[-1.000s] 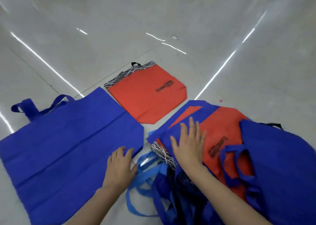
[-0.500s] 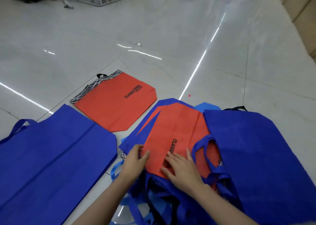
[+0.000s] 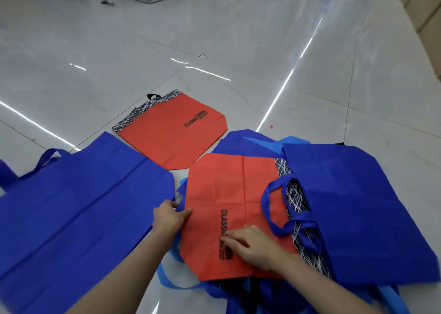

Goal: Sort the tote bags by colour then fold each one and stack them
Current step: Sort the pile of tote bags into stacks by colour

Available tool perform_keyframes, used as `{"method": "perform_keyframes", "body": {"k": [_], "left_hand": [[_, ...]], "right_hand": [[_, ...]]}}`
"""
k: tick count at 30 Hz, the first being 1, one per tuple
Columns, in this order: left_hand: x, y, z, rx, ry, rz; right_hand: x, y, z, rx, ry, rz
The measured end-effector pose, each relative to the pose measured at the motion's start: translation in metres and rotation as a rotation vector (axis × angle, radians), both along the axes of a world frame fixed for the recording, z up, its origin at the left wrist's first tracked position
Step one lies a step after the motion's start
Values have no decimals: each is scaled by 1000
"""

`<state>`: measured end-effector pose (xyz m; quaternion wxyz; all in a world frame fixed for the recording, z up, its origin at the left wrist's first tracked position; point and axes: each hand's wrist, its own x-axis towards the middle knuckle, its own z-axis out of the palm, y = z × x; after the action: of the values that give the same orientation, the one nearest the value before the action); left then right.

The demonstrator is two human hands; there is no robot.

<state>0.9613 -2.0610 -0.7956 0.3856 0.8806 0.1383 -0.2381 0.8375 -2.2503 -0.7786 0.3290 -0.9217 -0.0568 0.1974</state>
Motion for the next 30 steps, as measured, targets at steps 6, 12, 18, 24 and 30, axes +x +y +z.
{"method": "perform_keyframes", "body": {"k": [6, 12, 18, 24, 30], "left_hand": [[-9, 23, 5, -194, -11, -8], [-21, 41, -8, -129, 81, 59], [-26, 68, 8, -477, -36, 186], [-37, 90, 15, -934, 63, 626], [-59, 74, 22, -824, 299, 416]], "right_hand": [[0, 23, -7, 16, 31, 69], [-11, 45, -14, -234, -158, 421], [-7, 36, -18, -282, -487, 313], [11, 62, -2, 223, -135, -906], [59, 82, 15, 813, 250, -1011]]}}
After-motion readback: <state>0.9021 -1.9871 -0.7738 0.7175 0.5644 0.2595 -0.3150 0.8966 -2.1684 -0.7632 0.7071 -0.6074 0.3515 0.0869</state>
